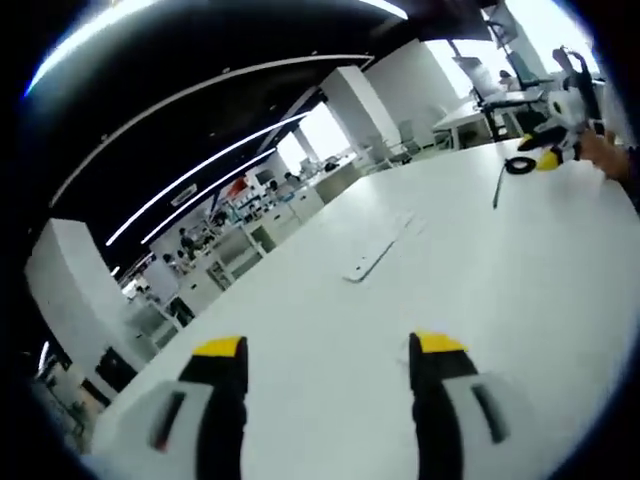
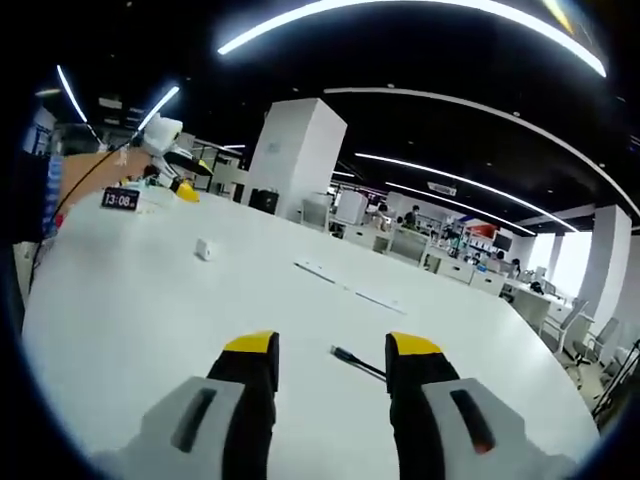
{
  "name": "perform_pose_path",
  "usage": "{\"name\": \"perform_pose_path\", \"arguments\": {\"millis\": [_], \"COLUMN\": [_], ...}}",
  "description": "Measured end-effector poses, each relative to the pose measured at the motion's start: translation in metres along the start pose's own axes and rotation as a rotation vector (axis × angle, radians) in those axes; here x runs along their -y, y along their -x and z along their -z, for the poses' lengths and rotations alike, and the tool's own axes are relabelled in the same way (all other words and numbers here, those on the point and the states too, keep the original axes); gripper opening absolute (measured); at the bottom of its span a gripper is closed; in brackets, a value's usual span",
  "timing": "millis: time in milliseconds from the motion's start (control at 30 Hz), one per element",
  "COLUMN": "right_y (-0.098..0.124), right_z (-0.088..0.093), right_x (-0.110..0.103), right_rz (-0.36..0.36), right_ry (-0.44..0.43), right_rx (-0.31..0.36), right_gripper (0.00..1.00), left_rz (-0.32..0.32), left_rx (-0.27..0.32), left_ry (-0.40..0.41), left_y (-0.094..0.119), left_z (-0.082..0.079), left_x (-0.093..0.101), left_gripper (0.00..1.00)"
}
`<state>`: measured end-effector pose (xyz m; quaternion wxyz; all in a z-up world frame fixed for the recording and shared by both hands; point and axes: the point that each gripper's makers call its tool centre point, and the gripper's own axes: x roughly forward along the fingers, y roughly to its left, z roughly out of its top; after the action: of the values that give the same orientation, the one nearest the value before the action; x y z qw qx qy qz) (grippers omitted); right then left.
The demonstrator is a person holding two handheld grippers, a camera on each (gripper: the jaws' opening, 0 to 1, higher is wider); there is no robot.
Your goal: Plug the desk Type‑C cable into the charger adapter.
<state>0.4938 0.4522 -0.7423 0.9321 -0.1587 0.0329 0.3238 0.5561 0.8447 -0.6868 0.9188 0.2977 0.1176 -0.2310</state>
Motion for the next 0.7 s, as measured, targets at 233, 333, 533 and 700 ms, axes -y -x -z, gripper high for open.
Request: {"name": "perform_pose_path", "arguments": {"millis": [233, 333, 533, 700], "right_y": [-0.001, -0.002, -0.005, -0.006], "right_z": [0.001, 0.002, 0.004, 0.005], "right_x": [0.000, -0.001, -0.002, 0.001], "right_rz": [-0.002, -0.004, -0.012, -0.011], "right_ry": [0.005, 0.009, 0.017, 0.015], "right_rx": [-0.005, -0.009, -0.019, -0.023], "right_gripper": [0.43, 0.43, 0.43, 0.43], "left_rz": [0.145, 0.204, 0.320, 0.405], "left_rx": [-0.062, -0.083, -0.153, -0.207], "left_ry": [-0.073, -0.096, -0.112, -0.115], "left_y": [-0.020, -0.028, -0.044, -0.057], "left_z": [0.001, 0.003, 0.013, 0.026], "left_x": [0.020, 0.030, 0.048, 0.063], "left_gripper": [0.65, 0.63, 0.60, 0.56]}}
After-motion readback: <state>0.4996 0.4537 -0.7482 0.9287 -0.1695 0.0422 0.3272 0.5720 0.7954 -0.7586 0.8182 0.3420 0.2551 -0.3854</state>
